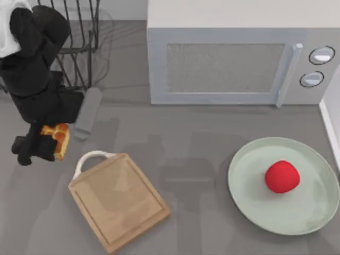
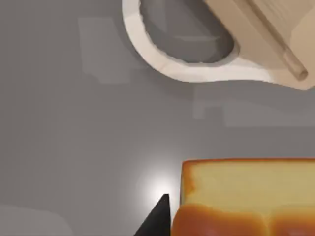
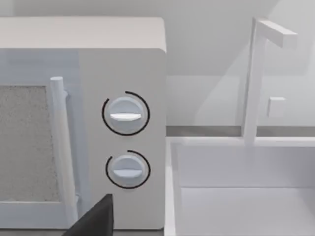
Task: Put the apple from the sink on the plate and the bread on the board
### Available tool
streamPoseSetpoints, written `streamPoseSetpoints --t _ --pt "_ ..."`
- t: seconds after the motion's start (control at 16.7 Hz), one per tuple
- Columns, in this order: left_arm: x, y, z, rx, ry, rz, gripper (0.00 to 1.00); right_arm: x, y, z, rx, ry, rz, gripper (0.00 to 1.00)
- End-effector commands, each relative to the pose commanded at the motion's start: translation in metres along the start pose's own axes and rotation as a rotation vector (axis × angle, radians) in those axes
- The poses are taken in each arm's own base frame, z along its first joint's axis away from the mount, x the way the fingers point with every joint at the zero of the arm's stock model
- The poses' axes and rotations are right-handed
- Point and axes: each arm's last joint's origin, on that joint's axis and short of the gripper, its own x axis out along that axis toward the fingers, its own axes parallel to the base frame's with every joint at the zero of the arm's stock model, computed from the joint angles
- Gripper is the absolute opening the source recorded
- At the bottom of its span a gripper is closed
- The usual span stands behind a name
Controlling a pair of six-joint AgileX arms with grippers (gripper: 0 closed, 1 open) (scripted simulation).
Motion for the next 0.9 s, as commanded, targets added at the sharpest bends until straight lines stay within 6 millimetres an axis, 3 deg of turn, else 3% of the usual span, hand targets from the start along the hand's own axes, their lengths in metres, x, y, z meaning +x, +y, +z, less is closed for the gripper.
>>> streamPoseSetpoints --t 0.54,0.9 --pt "0.01 -0.022 0.067 1.06 -0.008 -0.017 0.0 0.0 0.0 0.0 0.0 0.0 0.0 1.0" --pt "0.012 -0.033 0.089 1.426 -0.012 -0.018 0.0 0.0 0.0 0.0 0.0 0.0 0.0 1.0"
